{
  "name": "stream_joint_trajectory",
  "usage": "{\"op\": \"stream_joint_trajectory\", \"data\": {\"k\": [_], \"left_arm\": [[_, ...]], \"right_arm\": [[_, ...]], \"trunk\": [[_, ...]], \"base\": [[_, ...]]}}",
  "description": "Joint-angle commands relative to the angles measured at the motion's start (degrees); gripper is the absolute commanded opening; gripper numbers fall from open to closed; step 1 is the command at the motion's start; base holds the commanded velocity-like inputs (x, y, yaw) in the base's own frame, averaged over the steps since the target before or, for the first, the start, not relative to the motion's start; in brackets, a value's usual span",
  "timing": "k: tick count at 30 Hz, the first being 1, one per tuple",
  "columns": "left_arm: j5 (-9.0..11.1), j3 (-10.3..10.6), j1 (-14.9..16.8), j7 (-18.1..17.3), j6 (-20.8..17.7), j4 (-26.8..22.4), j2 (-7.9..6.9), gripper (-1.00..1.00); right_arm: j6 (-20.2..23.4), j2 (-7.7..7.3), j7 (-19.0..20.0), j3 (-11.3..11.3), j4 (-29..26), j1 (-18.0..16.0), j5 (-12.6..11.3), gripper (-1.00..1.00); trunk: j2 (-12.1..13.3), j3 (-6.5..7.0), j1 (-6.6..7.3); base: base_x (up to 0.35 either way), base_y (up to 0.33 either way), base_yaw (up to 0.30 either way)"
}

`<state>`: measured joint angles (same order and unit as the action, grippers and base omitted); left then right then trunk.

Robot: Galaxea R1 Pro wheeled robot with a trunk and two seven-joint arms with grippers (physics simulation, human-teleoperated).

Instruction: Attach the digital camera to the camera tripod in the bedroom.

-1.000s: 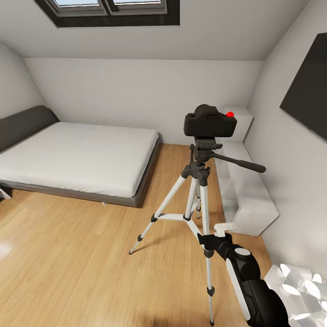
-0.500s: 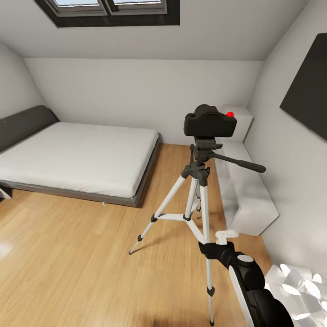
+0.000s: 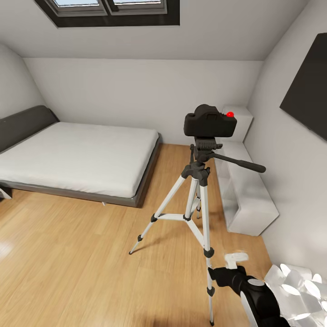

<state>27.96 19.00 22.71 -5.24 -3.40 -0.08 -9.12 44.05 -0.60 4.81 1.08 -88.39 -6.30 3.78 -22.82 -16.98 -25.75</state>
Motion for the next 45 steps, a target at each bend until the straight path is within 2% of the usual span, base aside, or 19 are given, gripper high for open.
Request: {"op": "stream_joint_trajectory", "data": {"k": [1,5,10,13,16,17,18,19,23,29,34,38,45], "left_arm": [[0.61,0.42,-0.15,-0.21,-0.21,-0.01,0.0,1.0],[0.61,0.42,-0.79,-0.23,-0.07,-0.01,0.17,1.0],[0.61,0.42,-1.2,-0.26,0.07,-0.01,0.43,1.0],[0.61,0.42,-1.93,-0.26,0.19,-0.01,0.71,1.0],[0.61,0.42,-2.67,-0.28,0.34,-0.01,0.95,1.0],[0.61,0.42,-2.87,-0.28,0.37,-0.01,1.01,1.0],[0.61,0.42,-3.18,-0.29,0.45,-0.01,1.1,1.0],[0.61,0.42,-3.3,-0.29,0.47,-0.01,1.14,1.0],[0.61,0.42,-4.01,-0.29,0.54,-0.01,1.28,1.0],[0.61,0.42,-5.39,-0.29,0.7,-0.01,1.79,1.0],[0.61,0.42,-6.32,-0.25,0.74,-0.01,2.05,1.0],[0.61,0.42,-6.76,-0.22,0.75,-0.01,2.22,1.0],[0.61,0.42,-7.4,-0.27,0.84,-0.01,2.28,1.0]], "right_arm": [[0.33,-0.31,0.37,-0.07,0.04,0.7,0.32,1.0],[0.0,-1.2,0.21,-1.58,1.36,3.12,0.0,1.0],[-0.8,-1.44,-0.18,-5.35,5.83,3.8,0.08,1.0],[-2.12,-1.52,-0.36,-7.43,10.83,3.99,0.14,1.0],[-4.99,-1.62,-0.46,-9.34,18.22,4.09,0.25,1.0],[-6.36,-1.67,-0.49,-10.01,21.08,4.11,0.27,1.0],[-9.79,-1.85,-0.53,-11.39,27.16,4.14,0.33,1.0],[-11.85,-2.01,-0.54,-12.02,30.32,4.15,0.35,1.0],[-21.77,-2.85,-0.54,-13.7,43.14,4.18,0.39,1.0],[-37.52,-3.92,-0.5,-14.26,61.62,4.19,0.39,1.0],[-48.98,-4.39,-0.54,-14.31,75.93,4.19,0.38,1.0],[-52.19,-4.43,-0.57,-14.43,81.1,4.19,0.32,1.0],[-54.35,-4.55,-0.59,-14.5,84.58,4.19,0.25,1.0]], "trunk": [[-0.1,-0.09,-0.03],[-0.1,-0.09,-0.03],[-0.1,-0.09,-0.03],[-0.1,-0.09,-0.03],[-0.1,-0.09,-0.03],[-0.1,-0.09,-0.03],[-0.1,-0.09,-0.03],[-0.1,-0.09,-0.03],[-0.1,-0.09,-0.03],[-0.1,-0.09,-0.03],[-0.1,-0.09,-0.03],[-0.1,-0.09,-0.03],[-0.1,-0.09,-0.03]], "base": [[0.0,0.0,0.0],[0.0,0.0,0.0],[0.0,0.0,0.0],[0.0,0.0,0.0],[0.0,0.0,0.0],[0.0,0.0,0.0],[0.0,0.0,0.0],[0.0,0.0,0.0],[0.0,0.0,0.0],[0.0,0.0,0.0],[0.0,0.0,0.0],[0.0,0.0,0.0],[0.0,0.0,0.0]]}}
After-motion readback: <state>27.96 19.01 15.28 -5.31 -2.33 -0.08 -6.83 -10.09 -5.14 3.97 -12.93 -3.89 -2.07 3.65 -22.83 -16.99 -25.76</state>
